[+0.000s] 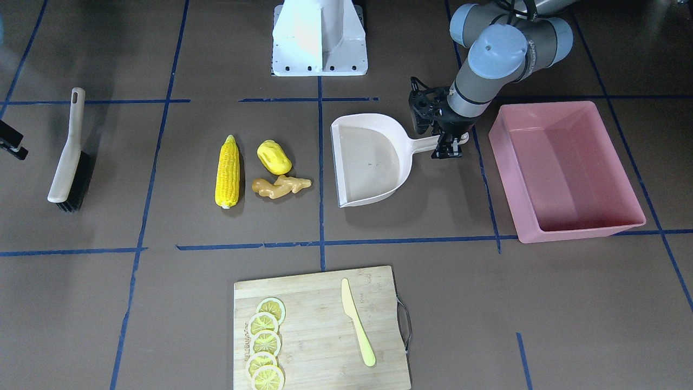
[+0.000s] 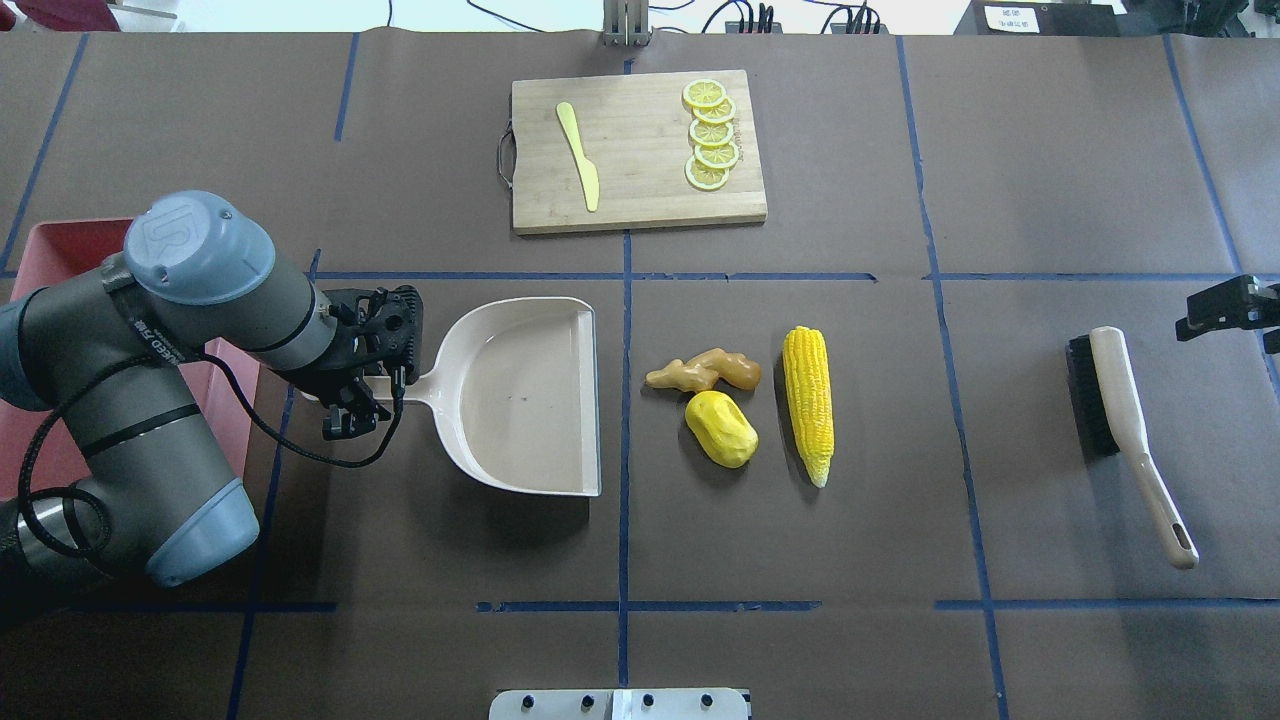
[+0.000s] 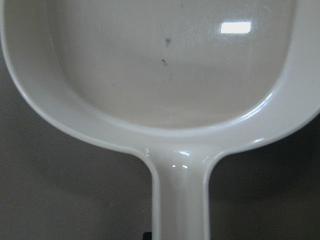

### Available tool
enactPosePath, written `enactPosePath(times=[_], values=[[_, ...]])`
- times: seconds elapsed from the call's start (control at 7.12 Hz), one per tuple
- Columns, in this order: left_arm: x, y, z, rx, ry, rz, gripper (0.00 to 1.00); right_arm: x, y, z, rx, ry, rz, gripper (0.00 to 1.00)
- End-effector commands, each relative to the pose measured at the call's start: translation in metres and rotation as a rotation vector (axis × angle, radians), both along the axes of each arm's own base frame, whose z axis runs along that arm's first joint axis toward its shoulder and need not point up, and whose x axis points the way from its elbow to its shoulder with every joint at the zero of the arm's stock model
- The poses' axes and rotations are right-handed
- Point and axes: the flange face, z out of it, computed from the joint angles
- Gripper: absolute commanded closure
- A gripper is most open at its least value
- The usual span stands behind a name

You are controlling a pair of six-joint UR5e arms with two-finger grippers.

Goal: Sweep and dump trash into bin
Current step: 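Reach the right gripper to the white brush handle and grasp it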

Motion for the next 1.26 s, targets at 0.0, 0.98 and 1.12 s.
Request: enactPosePath(times=[0.0,0.98,1.12], values=[[-0.002,-0.001,0.000,0.003,-0.004,-0.009,1.00,-0.022,0.035,0.000,-0.050,0.005,-0.024,0.01],[-0.005,-0.005,-0.002,0.003,-0.005,-0.016,1.00,-0.118,0.091,0.026,-0.103,0.101,-0.164,0.01],[-0.005,-0.005,-0.002,0.002,-0.006,-0.016,1.00,-0.116,0.094,0.034,-0.112,0.113,-0.166,0.01]])
